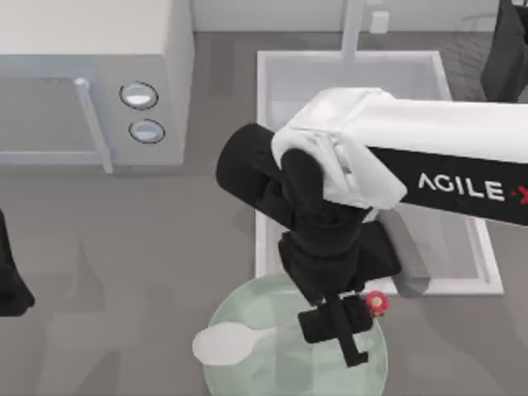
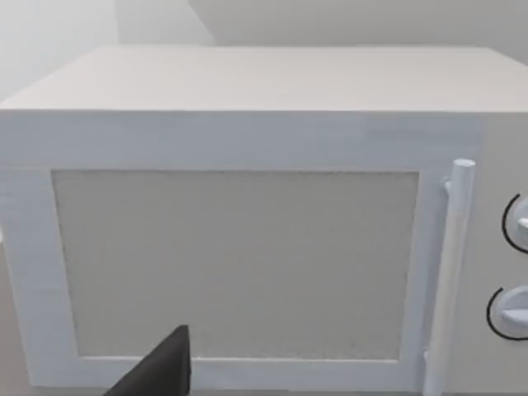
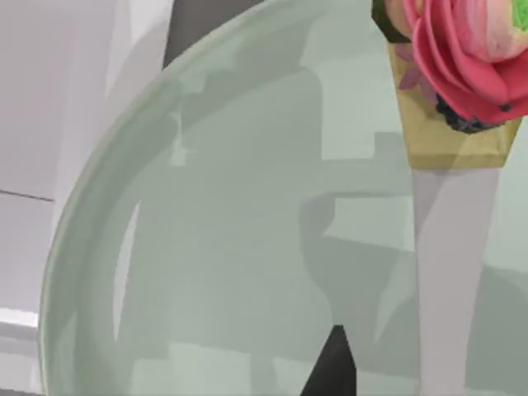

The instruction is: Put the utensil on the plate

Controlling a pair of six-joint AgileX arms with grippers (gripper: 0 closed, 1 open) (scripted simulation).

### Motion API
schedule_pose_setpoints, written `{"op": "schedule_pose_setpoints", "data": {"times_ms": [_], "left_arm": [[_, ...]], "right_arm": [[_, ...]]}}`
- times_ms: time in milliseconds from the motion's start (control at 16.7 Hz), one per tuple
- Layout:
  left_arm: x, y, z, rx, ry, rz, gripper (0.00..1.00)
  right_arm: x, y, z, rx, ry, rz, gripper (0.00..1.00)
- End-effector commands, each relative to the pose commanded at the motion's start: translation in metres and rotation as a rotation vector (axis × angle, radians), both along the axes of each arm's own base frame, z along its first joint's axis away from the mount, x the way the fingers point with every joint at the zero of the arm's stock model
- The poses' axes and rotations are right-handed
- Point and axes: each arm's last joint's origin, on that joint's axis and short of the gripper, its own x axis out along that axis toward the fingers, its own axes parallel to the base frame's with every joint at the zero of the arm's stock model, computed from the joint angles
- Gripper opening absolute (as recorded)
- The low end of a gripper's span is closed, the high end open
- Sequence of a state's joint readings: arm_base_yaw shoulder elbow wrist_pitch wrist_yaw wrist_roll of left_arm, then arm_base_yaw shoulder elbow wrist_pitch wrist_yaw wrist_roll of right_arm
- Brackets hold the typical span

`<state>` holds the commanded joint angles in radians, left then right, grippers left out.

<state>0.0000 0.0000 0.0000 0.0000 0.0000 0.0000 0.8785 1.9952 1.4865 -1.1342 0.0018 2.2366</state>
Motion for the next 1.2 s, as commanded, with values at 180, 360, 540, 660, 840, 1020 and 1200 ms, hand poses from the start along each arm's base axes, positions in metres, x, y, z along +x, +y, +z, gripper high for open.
{"op": "schedule_pose_setpoints", "data": {"times_ms": [180,360,540,660,840,1020,1200], "left_arm": [[0.000,0.000,0.000,0.000,0.000,0.000,1.00],[0.000,0.000,0.000,0.000,0.000,0.000,1.00],[0.000,0.000,0.000,0.000,0.000,0.000,1.00],[0.000,0.000,0.000,0.000,0.000,0.000,1.00],[0.000,0.000,0.000,0.000,0.000,0.000,1.00],[0.000,0.000,0.000,0.000,0.000,0.000,1.00],[0.000,0.000,0.000,0.000,0.000,0.000,1.00]], "right_arm": [[-0.015,0.010,0.003,0.006,-0.032,-0.152,0.00],[-0.023,0.015,0.006,0.016,-0.056,-0.244,0.00],[-0.025,0.016,0.007,0.019,-0.062,-0.265,0.00],[-0.025,0.016,0.007,0.019,-0.062,-0.265,0.00],[-0.023,0.015,0.006,0.017,-0.061,-0.270,0.00],[-0.022,0.011,0.008,0.008,-0.066,-0.292,0.00],[-0.021,0.001,0.014,-0.004,-0.079,-0.336,0.00]]}}
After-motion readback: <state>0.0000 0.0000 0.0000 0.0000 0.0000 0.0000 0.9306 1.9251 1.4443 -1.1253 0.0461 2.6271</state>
